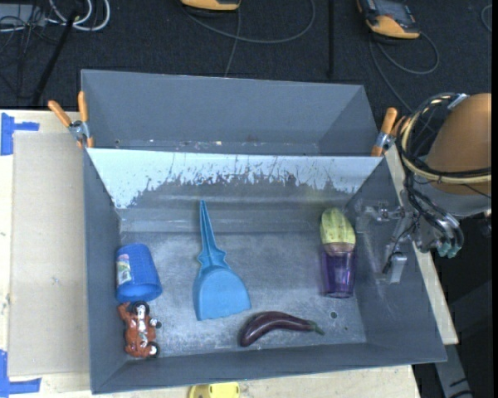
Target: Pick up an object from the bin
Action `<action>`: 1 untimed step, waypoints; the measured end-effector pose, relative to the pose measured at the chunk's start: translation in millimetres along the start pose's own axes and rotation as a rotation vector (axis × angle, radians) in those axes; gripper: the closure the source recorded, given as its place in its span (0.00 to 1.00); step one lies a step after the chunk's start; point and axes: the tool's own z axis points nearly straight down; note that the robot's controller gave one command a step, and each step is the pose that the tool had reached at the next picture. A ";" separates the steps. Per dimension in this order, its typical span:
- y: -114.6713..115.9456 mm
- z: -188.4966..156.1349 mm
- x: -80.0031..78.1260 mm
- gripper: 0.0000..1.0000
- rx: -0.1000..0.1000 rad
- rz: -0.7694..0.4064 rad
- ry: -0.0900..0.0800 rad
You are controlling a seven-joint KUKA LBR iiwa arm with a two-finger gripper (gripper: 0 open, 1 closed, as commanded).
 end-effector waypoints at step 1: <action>0.6 -4.7 -1.7 0.00 0.002 -0.004 -0.008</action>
Offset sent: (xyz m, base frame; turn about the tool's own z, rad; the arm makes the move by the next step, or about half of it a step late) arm -0.0303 -0.0002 -0.1129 -0.0128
